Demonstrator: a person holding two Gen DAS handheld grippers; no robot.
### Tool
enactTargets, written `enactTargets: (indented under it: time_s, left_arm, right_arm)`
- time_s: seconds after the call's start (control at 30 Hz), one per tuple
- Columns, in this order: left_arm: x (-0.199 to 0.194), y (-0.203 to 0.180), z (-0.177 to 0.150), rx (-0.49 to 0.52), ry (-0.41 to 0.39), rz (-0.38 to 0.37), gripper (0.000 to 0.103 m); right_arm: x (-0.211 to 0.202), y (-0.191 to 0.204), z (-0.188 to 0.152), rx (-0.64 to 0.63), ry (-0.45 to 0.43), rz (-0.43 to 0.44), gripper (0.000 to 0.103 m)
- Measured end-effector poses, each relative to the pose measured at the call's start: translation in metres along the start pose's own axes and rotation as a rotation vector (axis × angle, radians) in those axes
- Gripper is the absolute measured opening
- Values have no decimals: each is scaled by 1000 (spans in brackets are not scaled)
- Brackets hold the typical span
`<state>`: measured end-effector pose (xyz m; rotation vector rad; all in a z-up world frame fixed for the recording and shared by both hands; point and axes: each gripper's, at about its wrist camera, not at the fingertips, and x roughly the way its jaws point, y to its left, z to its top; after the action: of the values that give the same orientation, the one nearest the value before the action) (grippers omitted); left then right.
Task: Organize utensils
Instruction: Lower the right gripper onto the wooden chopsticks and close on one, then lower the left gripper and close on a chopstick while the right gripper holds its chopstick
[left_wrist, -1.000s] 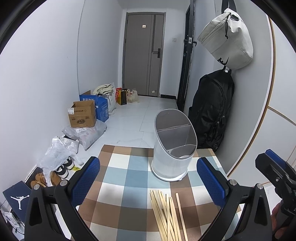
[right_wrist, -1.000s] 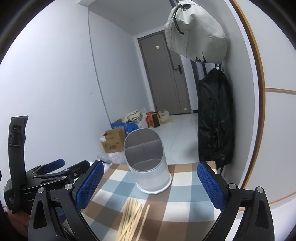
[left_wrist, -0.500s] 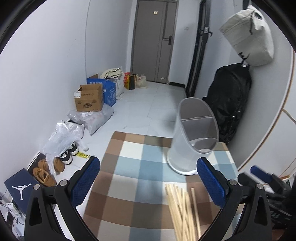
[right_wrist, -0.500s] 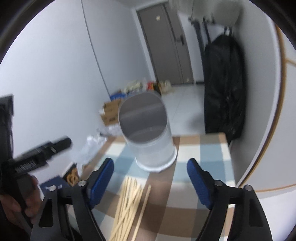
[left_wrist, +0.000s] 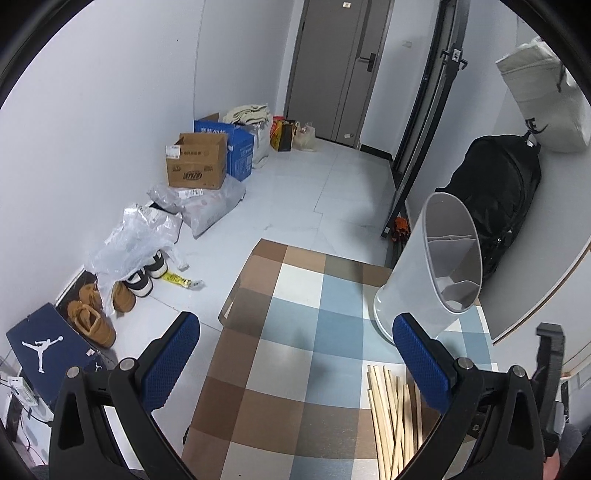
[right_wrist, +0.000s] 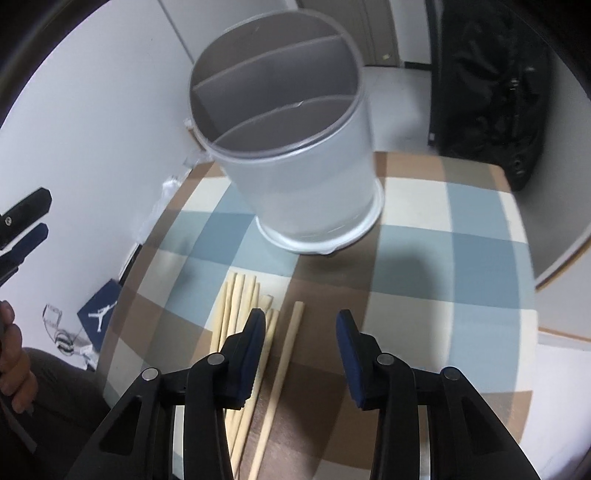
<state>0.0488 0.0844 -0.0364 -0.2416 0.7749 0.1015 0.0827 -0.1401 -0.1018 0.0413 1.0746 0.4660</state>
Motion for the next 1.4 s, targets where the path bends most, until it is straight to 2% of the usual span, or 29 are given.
enactTargets:
  time_s: [0.2, 0.37, 0.4, 0.47, 0.53, 0.57, 0.73, 1.1, 1.23, 1.4]
  left_arm:
    - [6, 12, 2, -29, 38, -8, 102]
    - [7, 17, 2, -45, 46, -5, 102]
    - [8, 16, 3, -42, 46, -1, 102]
    - [9, 16, 2, -36, 47, 5, 102]
    - [11, 15, 1, -23, 52, 16, 102]
    - [12, 14, 0, -14, 61, 22, 102]
    - [23, 10, -7, 19, 122, 14, 102]
    - [50, -27, -39, 93, 351, -85, 101]
    - [60, -52, -51, 173, 411, -95, 90]
    - [71, -65, -62, 217, 499, -89, 65]
  right_arm:
    - [26, 4, 7, -20, 81, -53, 38]
    - [33, 7, 13, -32, 102, -108, 31]
    - [34, 10, 14, -43, 104, -121, 25]
    - [36, 19, 14, -93, 109, -171, 19]
    - [40, 23, 13, -128, 106, -194, 9]
    - [40, 23, 12, -132, 103, -193, 8]
    - [33, 6, 14, -40, 88, -132, 5]
    - [-29, -25, 14, 102, -124, 9, 5]
    - [-53, -43, 14, 153, -189, 52, 5]
    - [-54, -50, 14, 205, -223, 85, 5]
